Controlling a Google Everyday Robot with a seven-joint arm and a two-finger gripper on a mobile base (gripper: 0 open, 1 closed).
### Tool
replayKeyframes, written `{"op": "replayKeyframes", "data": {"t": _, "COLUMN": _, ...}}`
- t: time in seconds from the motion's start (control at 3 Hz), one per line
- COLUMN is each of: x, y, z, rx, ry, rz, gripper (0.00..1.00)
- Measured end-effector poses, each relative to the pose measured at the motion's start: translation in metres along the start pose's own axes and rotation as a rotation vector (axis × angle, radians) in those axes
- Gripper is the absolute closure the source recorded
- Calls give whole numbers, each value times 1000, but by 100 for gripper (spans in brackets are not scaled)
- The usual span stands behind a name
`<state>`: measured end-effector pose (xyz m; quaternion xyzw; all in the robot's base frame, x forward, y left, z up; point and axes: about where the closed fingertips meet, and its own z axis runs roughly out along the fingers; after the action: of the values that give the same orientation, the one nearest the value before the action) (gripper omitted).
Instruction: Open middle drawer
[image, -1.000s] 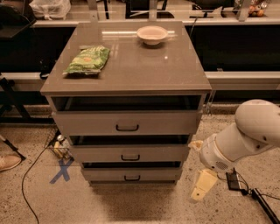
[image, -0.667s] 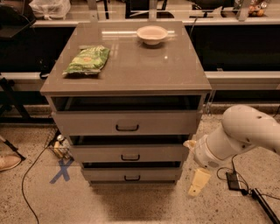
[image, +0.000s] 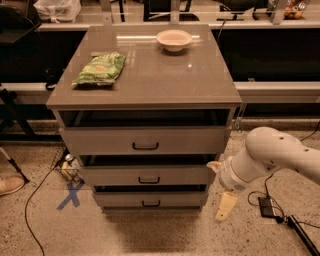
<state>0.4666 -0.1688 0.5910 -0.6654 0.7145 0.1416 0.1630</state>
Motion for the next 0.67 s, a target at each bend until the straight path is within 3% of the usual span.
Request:
{"op": "replayKeyframes", "data": {"t": 0.33, "x": 13, "y": -3, "z": 20, "rx": -12, "ry": 26, "rz": 18, "gripper": 0}}
{"op": "replayKeyframes", "data": {"t": 0.67, "x": 35, "y": -18, "z": 54, "rx": 7, "ry": 46, "rz": -19, "gripper": 0}}
